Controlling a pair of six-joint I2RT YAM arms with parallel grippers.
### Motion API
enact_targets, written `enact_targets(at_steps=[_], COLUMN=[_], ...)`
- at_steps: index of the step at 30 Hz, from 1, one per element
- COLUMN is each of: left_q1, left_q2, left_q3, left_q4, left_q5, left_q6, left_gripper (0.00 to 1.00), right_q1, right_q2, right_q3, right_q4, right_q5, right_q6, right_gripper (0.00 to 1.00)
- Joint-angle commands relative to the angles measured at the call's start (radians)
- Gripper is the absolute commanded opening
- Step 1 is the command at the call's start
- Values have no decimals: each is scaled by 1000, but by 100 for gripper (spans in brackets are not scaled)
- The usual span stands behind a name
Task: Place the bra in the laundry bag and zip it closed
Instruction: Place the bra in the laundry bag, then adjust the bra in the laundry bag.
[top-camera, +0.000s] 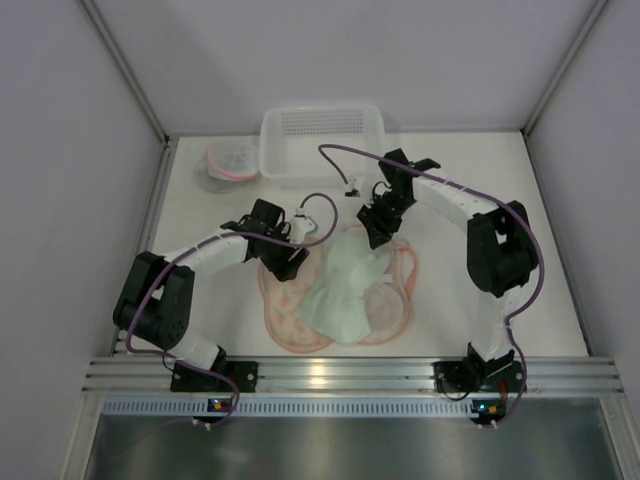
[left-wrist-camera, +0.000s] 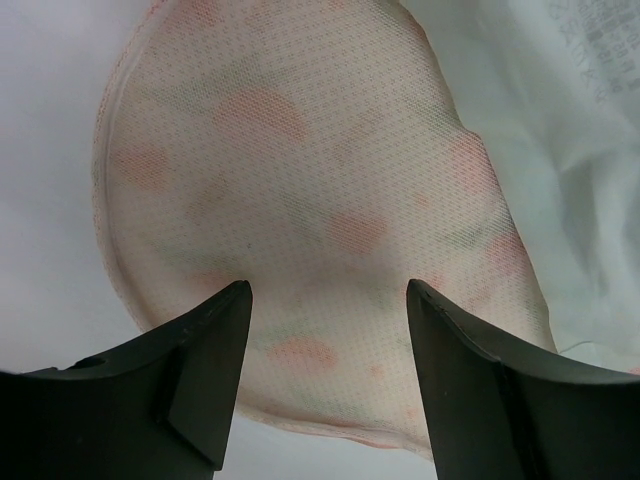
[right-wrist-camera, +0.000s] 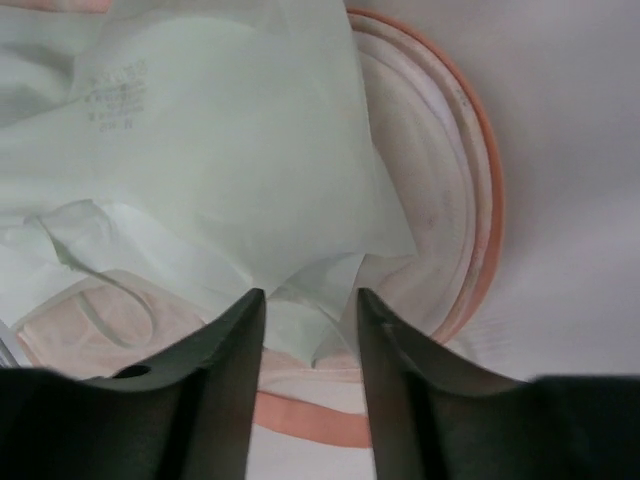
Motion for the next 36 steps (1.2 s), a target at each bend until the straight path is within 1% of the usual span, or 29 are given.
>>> enact_targets(at_steps=[1, 2, 5, 6, 8, 9, 10, 12, 13, 14, 17, 18, 22, 26, 28, 30, 31, 33, 34, 36], left_q1=[6, 6, 7, 9, 18, 16, 12, -46, -74, -132, -223, -235, -284, -330, -350, -355, -355, -356, -356, -356], left_q2=[17, 19, 4, -18, -70, -117, -136, -155, -158, -153, -86, -66, 60, 123, 143, 164, 169, 157, 146, 94], left_q3=[42, 43, 59, 60, 57, 56, 60, 69, 79, 86, 135, 148, 204, 229, 234, 231, 231, 226, 221, 212], left_q4=[42, 44, 44, 44, 43, 44, 44, 44, 44, 44, 46, 46, 46, 67, 69, 72, 70, 69, 70, 69], left_q5=[30, 31, 58, 130, 226, 310, 326, 310, 269, 244, 173, 164, 95, 41, 18, 6, 4, -9, -8, 9], left_q6=[-19, -22, -37, -31, -5, 13, 14, 17, 17, 0, -43, -77, -94, -109, -117, -128, -129, -126, -120, -105], left_gripper=[69, 70, 70, 70, 70, 71, 71, 71, 71, 72, 72, 72, 73, 73, 72, 67, 56, 41, 24, 10], right_q1=[21, 21, 24, 24, 24, 23, 24, 20, 15, 2, -40, -51, -101, -147, -163, -178, -186, -199, -204, -215], right_q2=[-62, -61, -56, -56, -67, -70, -82, -93, -102, -102, -102, -102, -113, -147, -160, -171, -176, -190, -194, -205], right_q3=[-37, -49, -86, -85, -80, -79, -79, -76, -69, -62, -24, -14, 3, -25, -39, -51, -56, -63, -65, -71], right_q4=[-13, -2, 52, 55, 59, 59, 61, 75, 82, 90, 79, 72, 21, 10, 12, 13, 18, 16, 18, 15], right_q5=[-40, -36, -1, -4, -17, -30, -31, -30, -34, -40, -74, -86, -109, -110, -106, -103, -102, -99, -97, -93], right_q6=[75, 90, 122, 124, 131, 136, 144, 161, 188, 202, 257, 266, 291, 297, 297, 302, 305, 305, 303, 300], right_gripper=[46, 49, 51, 50, 48, 48, 47, 47, 47, 47, 47, 47, 47, 47, 47, 47, 47, 47, 47, 47])
